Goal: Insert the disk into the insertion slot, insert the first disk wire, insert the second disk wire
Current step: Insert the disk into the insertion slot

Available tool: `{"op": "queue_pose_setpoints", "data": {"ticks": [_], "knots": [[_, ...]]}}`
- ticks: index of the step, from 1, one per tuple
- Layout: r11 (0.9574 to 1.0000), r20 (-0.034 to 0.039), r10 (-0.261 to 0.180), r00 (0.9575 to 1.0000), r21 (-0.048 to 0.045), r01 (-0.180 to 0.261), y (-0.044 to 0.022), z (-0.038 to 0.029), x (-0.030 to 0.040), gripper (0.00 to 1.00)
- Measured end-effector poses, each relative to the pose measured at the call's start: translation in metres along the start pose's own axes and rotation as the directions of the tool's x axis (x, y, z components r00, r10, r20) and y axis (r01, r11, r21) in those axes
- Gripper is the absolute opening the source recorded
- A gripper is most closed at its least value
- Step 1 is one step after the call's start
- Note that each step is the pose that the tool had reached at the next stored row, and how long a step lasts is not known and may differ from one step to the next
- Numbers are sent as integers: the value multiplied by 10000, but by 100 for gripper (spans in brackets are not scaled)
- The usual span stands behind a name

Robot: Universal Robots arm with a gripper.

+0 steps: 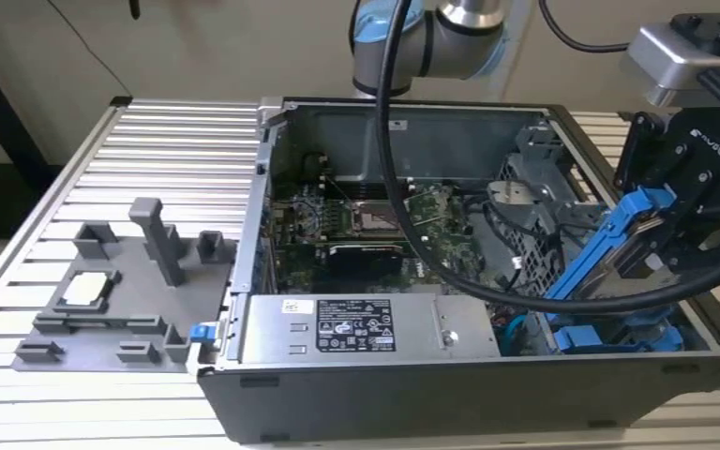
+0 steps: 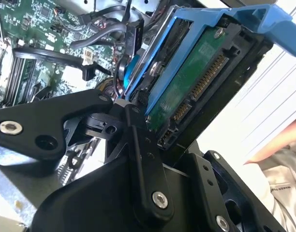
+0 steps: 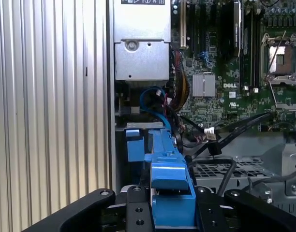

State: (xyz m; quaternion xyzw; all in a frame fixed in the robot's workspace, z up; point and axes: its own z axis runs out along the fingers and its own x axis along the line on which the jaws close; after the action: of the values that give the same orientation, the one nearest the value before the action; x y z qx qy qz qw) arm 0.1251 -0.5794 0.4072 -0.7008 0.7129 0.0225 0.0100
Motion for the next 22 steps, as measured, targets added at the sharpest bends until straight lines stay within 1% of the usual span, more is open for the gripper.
{"op": "queue_pose_setpoints", "data": {"ticks": [7, 17, 20, 22], "knots": [[10000, 2, -1, 10000, 0, 1, -2, 104, 5, 33], [10000, 3, 0, 10000, 0, 0, -5, 280, 13, 33], [10000, 2, -1, 10000, 0, 1, -6, 319, 15, 33], [10000, 0, -1, 10000, 0, 1, -6, 323, 15, 33]]}}
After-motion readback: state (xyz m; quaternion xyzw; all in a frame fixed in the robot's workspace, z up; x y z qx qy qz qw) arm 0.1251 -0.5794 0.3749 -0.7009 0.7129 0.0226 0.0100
